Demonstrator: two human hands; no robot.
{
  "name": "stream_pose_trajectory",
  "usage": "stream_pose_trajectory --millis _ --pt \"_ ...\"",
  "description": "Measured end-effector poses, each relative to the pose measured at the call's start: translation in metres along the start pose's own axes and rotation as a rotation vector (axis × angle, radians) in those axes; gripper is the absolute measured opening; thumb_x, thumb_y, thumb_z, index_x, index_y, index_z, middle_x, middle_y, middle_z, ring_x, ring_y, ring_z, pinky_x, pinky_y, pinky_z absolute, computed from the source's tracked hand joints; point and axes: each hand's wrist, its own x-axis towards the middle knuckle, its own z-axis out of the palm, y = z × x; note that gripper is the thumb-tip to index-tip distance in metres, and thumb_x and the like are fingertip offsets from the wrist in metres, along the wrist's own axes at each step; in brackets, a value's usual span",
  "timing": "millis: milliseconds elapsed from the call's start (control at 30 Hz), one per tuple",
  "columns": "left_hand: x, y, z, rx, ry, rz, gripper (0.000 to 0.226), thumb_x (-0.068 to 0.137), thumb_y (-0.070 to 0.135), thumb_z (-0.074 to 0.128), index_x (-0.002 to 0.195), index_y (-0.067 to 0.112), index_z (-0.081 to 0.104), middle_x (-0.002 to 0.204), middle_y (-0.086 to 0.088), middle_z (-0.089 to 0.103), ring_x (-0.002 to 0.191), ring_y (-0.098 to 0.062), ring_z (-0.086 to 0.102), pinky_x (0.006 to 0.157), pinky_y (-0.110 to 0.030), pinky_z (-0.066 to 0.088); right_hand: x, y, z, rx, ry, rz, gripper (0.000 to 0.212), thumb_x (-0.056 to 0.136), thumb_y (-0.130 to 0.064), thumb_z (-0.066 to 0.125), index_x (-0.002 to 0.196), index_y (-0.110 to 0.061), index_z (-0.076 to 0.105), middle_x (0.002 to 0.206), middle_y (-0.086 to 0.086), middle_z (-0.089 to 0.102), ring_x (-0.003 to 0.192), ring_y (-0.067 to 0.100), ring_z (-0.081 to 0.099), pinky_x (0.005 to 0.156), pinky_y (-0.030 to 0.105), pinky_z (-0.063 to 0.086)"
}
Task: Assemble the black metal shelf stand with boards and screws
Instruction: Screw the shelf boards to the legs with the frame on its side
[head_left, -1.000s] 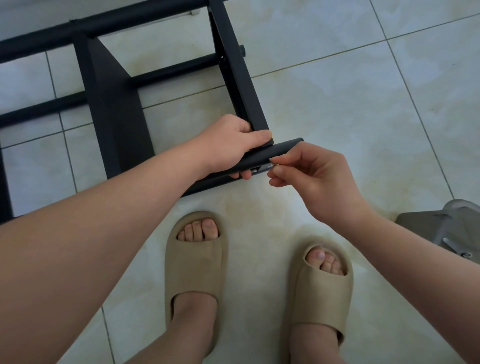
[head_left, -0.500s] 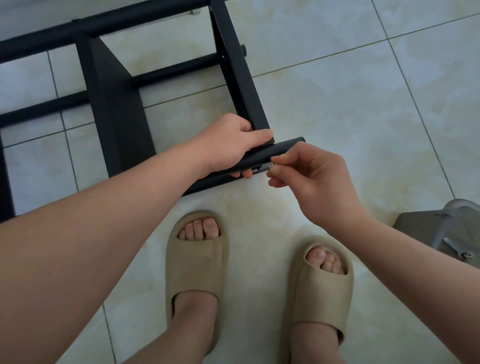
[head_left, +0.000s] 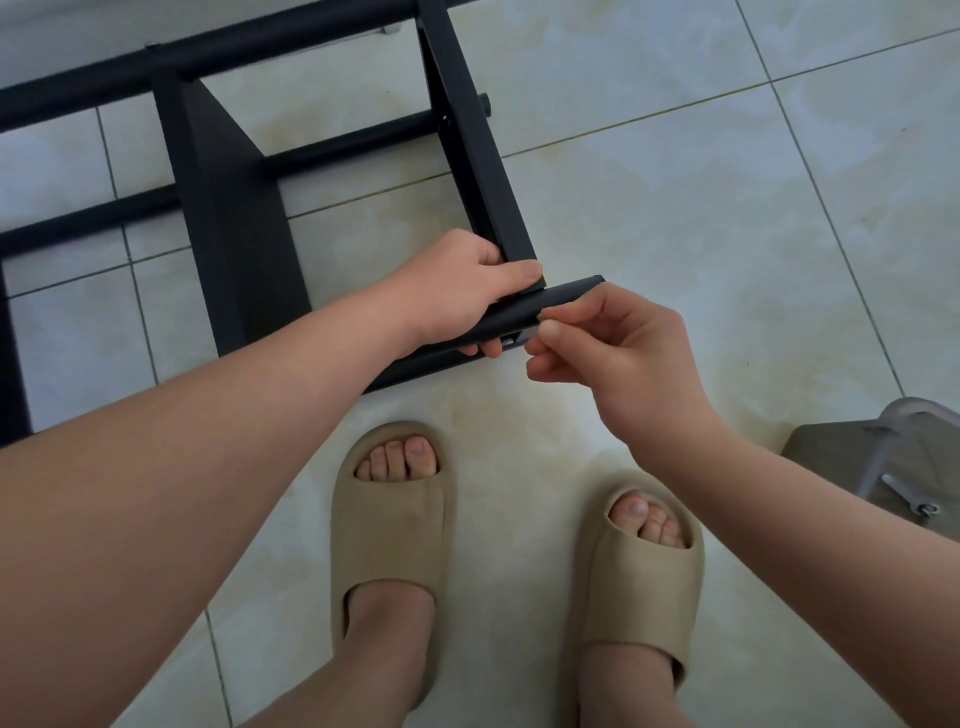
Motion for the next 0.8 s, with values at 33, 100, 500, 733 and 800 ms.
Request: stream_pose_trajectory --millis 33,100,500,733,800 --pt "0.0 0.0 0.0 0.001 0.001 -0.001 0.045 0.099 0.037 0.057 0.099 -0.007 0.066 0.053 -0.006 0.067 0.042 -0.016 0.06 0.043 -0.023 0.046 0.001 -0.001 0.0 0.002 -0.004 0.007 0.019 0.092 0.007 0.065 0.082 -0.008 0.066 0.069 0.006 0.072 0.062 0.02 0.07 0.065 0.028 0.059" --pt "0.001 -0.001 0.0 0.002 0.002 -0.001 0.046 0.099 0.037 0.057 0.1 -0.007 0.066 0.053 -0.006 0.067 0.043 -0.017 0.061 0.043 -0.023 0.047 0.0 -0.002 -0.001 -0.047 -0.011 -0.001 0.019 0.092 0.007 0.065 0.082 -0.009 0.067 0.07 0.006 0.072 0.064 0.02 0.071 0.067 0.027 0.059" --pt "0.001 0.0 0.0 -0.01 -0.003 0.001 0.044 0.099 0.035 0.058 0.1 -0.008 0.066 0.056 -0.007 0.067 0.047 -0.02 0.063 0.045 -0.025 0.048 -0.001 -0.011 0.002 0.036 0.008 0.109 0.015 0.093 0.007 0.064 0.082 -0.003 0.064 0.067 0.008 0.071 0.058 0.02 0.068 0.063 0.029 0.059" --pt "0.002 -0.001 -0.001 -0.016 -0.002 -0.001 0.043 0.098 0.036 0.059 0.1 -0.006 0.067 0.062 -0.013 0.07 0.049 -0.022 0.065 0.045 -0.026 0.048 0.006 -0.008 -0.008 -0.319 -0.078 -0.048 0.019 0.092 0.004 0.066 0.082 -0.012 0.064 0.076 0.007 0.072 0.069 0.018 0.073 0.077 0.036 0.062" --pt "0.001 -0.001 -0.001 -0.013 -0.005 -0.005 0.044 0.098 0.036 0.059 0.099 -0.007 0.066 0.058 -0.011 0.069 0.046 -0.02 0.063 0.044 -0.024 0.047 0.006 -0.008 -0.011 -0.413 -0.097 -0.089 0.018 0.092 0.002 0.067 0.083 -0.013 0.064 0.079 0.003 0.073 0.073 0.016 0.074 0.083 0.043 0.06"
